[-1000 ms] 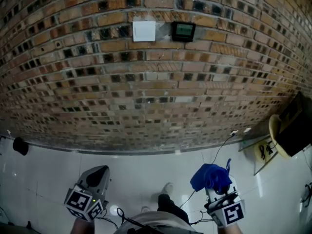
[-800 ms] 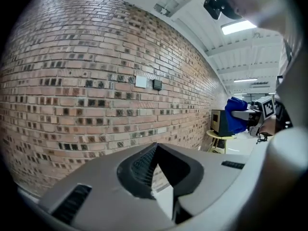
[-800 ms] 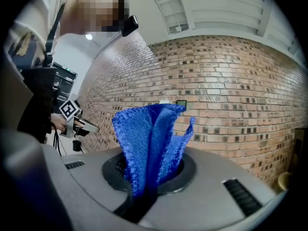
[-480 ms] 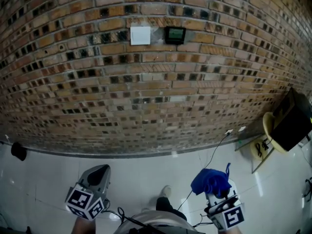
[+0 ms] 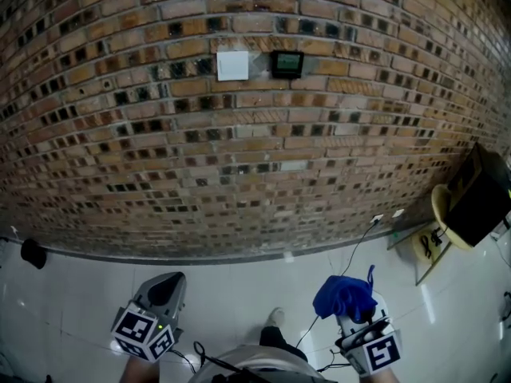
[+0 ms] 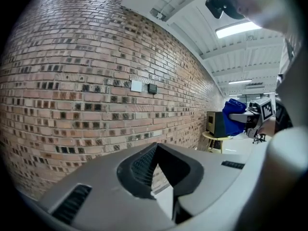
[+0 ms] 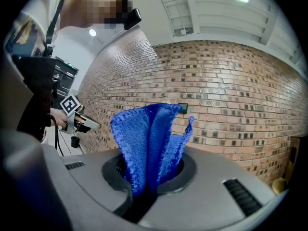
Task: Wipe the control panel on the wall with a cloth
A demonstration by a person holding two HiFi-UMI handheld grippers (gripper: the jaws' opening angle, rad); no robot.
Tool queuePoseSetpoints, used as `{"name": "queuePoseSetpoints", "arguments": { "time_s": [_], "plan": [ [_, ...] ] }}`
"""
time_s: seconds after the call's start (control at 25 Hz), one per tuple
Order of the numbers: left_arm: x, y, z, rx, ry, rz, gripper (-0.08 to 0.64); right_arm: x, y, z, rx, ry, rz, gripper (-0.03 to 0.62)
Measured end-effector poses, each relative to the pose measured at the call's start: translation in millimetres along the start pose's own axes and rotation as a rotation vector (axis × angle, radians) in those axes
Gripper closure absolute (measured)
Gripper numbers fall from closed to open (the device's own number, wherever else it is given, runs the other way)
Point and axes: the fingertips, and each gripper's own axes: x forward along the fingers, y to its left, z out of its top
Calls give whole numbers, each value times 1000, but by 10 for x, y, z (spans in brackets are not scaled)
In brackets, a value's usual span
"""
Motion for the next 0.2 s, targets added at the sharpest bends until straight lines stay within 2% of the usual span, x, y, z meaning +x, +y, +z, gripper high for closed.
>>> {"name": "queuePoseSetpoints", "arguments": {
  "time_s": [0.2],
  "plan": [
    [-112,34,-160,-17,-3,15,559,48,135,-51,-20,-17,30,506]
  ]
}}
